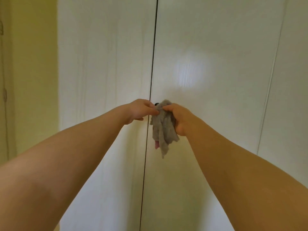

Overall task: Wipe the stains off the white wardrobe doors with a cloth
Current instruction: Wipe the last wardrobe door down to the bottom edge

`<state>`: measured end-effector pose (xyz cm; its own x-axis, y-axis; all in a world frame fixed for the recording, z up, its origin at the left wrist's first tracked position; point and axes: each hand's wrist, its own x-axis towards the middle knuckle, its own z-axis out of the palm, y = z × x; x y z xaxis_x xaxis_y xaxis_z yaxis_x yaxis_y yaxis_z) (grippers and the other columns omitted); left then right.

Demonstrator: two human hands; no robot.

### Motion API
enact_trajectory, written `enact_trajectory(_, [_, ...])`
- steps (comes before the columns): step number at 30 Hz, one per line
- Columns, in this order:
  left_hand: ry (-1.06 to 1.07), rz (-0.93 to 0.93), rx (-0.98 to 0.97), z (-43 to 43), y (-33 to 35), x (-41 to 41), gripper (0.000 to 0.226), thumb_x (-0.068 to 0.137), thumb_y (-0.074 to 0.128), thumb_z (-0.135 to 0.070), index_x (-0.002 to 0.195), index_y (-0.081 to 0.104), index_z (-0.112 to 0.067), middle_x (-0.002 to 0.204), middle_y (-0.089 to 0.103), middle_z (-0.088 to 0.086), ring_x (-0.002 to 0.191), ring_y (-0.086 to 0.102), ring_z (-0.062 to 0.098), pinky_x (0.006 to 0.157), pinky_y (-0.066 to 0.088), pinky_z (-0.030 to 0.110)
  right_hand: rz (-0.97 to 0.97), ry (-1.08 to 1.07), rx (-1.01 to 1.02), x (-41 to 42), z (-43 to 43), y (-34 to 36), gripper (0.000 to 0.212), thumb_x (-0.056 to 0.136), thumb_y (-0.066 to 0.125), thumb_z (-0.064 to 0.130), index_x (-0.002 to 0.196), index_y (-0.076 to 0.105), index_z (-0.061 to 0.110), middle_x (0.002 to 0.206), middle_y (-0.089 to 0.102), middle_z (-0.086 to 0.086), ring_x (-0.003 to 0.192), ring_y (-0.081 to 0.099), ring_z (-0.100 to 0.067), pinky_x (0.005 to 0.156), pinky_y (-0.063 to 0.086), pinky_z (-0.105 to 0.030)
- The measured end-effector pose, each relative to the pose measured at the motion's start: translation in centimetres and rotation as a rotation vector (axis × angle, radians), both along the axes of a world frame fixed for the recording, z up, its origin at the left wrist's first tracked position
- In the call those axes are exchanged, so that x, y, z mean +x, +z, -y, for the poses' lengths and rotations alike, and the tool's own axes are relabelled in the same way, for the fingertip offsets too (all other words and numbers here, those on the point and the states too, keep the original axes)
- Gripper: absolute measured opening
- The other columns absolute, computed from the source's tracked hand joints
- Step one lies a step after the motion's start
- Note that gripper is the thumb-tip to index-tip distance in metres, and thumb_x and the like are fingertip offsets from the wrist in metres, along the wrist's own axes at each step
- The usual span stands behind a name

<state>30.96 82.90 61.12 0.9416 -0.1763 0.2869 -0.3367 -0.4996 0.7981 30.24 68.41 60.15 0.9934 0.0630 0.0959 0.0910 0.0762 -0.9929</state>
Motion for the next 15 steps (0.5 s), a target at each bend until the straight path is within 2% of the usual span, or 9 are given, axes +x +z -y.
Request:
enact_trajectory(2, [0.02, 0.068, -0.074, -1.5, 1.7, -0.4, 0.013, 0.088, 0.065, -0.02, 0.079, 0.056, -0.017, 0.089, 0.061, 0.002, 0.085, 0.057, 0.016, 0.071, 0.048, 0.025, 0.085, 0.018, -0.053, -0.4, -1.1, 1.9, 0.008, 0.092, 0.054, 0.015, 0.096, 0.059, 0.011, 0.094, 0.065, -0.014, 0.083, 0.063, -0.026, 0.072, 0.054, -0.036])
enact_trajectory(4, [0.029, 0.099, -0.142, -3.1, 3.2, -1.0, 0.015, 0.089, 0.064, -0.019, 0.079, 0.055, -0.015, 0.078, 0.057, 0.002, 0.069, 0.053, 0.015, 0.056, 0.043, 0.022, 0.156, 0.02, -0.058, -0.3, -2.3, 3.7, 0.016, 0.091, 0.055, 0.011, 0.104, 0.061, 0.008, 0.102, 0.066, -0.014, 0.092, 0.064, -0.028, 0.08, 0.054, -0.039])
enact_trajectory(6, [0.046, 0.106, -0.188, -4.8, 4.5, -1.2, 0.011, 0.091, 0.062, -0.019, 0.082, 0.056, -0.016, 0.082, 0.059, 0.005, 0.073, 0.054, 0.018, 0.057, 0.044, 0.024, 0.2, 0.013, -0.082, -0.1, -3.6, 5.3, 0.021, 0.09, 0.055, 0.009, 0.109, 0.061, 0.004, 0.105, 0.066, -0.015, 0.097, 0.063, -0.029, 0.083, 0.053, -0.038])
enact_trajectory(10, [0.078, 0.156, -0.214, -7.9, 6.5, -1.6, 0.006, 0.092, 0.06, -0.015, 0.087, 0.06, -0.019, 0.086, 0.063, 0.006, 0.07, 0.058, 0.016, 0.052, 0.046, 0.021, 0.217, 0.049, -0.085, 0.9, -6.4, 7.6, 0.016, 0.089, 0.056, 0.007, 0.102, 0.062, 0.003, 0.105, 0.067, -0.018, 0.097, 0.064, -0.029, 0.085, 0.053, -0.039])
enact_trajectory(12, [0.117, 0.206, -0.215, -9.6, 7.4, -1.4, 0.006, 0.091, 0.061, -0.015, 0.087, 0.061, -0.02, 0.09, 0.064, 0.005, 0.074, 0.06, 0.016, 0.057, 0.047, 0.023, 0.218, 0.089, -0.058, 1.3, -8.1, 8.4, 0.017, 0.09, 0.055, 0.008, 0.103, 0.061, 0.0, 0.107, 0.066, -0.019, 0.099, 0.064, -0.031, 0.09, 0.051, -0.041])
enact_trajectory(15, [0.218, 0.324, -0.175, -11.4, 8.4, -0.6, 0.009, 0.089, 0.064, -0.018, 0.093, 0.057, -0.019, 0.096, 0.058, 0.0, 0.075, 0.055, 0.012, 0.053, 0.04, 0.019, 0.209, 0.18, 0.047, 1.8, -10.5, 9.5, 0.014, 0.092, 0.051, 0.011, 0.092, 0.061, 0.0, 0.091, 0.067, -0.016, 0.084, 0.064, -0.026, 0.083, 0.051, -0.038])
